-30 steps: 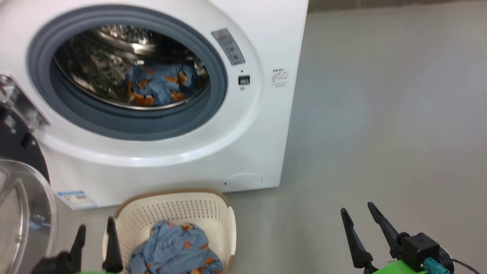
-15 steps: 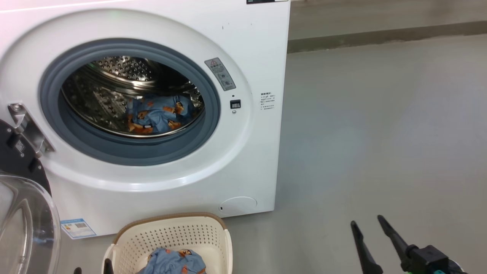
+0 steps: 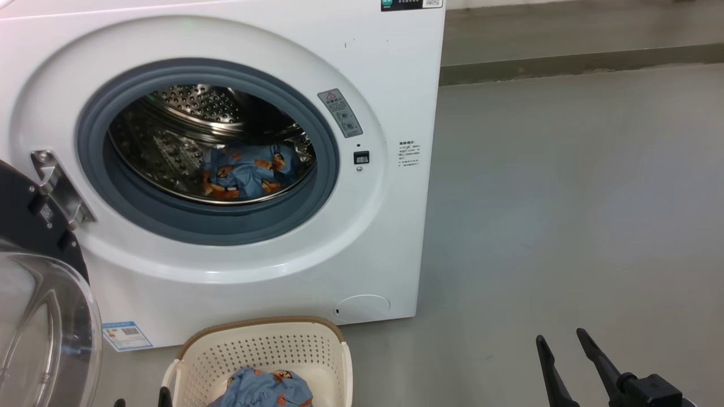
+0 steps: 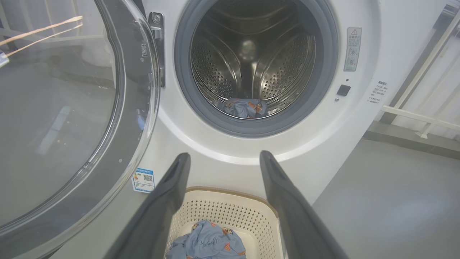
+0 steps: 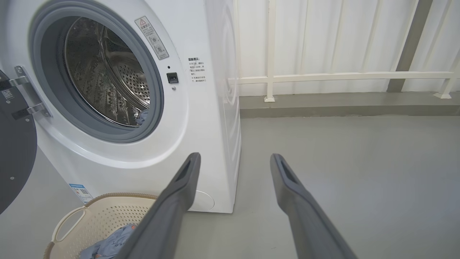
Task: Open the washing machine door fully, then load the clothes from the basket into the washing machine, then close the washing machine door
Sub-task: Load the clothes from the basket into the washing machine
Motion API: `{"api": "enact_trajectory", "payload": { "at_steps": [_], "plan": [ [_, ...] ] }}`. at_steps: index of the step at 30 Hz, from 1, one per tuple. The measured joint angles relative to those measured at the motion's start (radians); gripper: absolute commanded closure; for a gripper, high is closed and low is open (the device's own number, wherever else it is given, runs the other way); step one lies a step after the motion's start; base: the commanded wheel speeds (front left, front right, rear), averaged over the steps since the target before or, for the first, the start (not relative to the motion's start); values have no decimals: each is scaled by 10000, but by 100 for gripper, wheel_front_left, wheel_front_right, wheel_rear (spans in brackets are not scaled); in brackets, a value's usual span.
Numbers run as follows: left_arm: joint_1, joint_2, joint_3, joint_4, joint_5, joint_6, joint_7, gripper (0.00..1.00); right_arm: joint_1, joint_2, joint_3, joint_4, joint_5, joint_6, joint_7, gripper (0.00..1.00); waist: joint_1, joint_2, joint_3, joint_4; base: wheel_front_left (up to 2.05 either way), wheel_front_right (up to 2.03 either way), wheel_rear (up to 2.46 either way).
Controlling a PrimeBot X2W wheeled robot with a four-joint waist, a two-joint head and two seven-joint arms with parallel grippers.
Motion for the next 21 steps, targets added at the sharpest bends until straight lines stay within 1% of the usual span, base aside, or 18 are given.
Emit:
{"api": "enact_trajectory", "payload": {
  "at_steps": [6,21],
  "plan": [
    [0,8,-10,13,58,-169,0,0,0,58,-6,0,0,0,2,0,0,0,25,-21,0,0,0],
    [1,12,-52,27,77,-343,0,0,-33,125,-151,31,-13,0,2,0,0,0,130,-99,0,0,0]
  ]
}}
